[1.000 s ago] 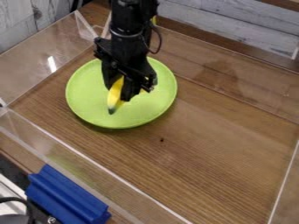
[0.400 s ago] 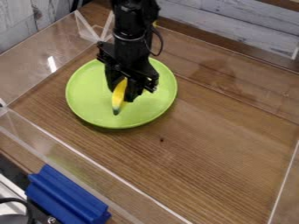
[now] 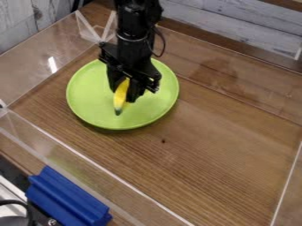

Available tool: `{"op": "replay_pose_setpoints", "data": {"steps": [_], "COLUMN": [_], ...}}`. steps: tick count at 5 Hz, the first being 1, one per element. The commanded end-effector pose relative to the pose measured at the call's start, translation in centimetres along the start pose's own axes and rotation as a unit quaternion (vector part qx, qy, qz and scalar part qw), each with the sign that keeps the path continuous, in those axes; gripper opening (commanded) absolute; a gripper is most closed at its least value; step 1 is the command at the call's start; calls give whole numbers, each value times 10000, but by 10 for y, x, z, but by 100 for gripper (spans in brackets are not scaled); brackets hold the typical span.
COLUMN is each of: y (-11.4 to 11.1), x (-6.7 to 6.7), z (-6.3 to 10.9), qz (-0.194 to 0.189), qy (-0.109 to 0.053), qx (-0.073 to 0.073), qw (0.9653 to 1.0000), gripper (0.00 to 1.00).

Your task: Put the banana in the green plate

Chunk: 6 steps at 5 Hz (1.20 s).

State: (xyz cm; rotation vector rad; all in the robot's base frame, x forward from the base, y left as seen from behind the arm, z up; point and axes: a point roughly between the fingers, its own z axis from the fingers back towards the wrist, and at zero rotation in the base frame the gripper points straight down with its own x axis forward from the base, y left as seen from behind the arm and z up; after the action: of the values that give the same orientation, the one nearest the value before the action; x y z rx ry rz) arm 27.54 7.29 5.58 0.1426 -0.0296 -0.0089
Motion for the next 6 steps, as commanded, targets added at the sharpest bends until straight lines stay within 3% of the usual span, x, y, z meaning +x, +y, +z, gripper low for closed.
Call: {"op": "replay_pose_setpoints", "data": {"steps": [1,6], "y": [6,-1], "x": [12,12], "z": [12,54], "qz": [28,-16], "qy": [-254,-260], "qx": [97,23], "qw": [9996,9997], "gripper": [100,100]}}
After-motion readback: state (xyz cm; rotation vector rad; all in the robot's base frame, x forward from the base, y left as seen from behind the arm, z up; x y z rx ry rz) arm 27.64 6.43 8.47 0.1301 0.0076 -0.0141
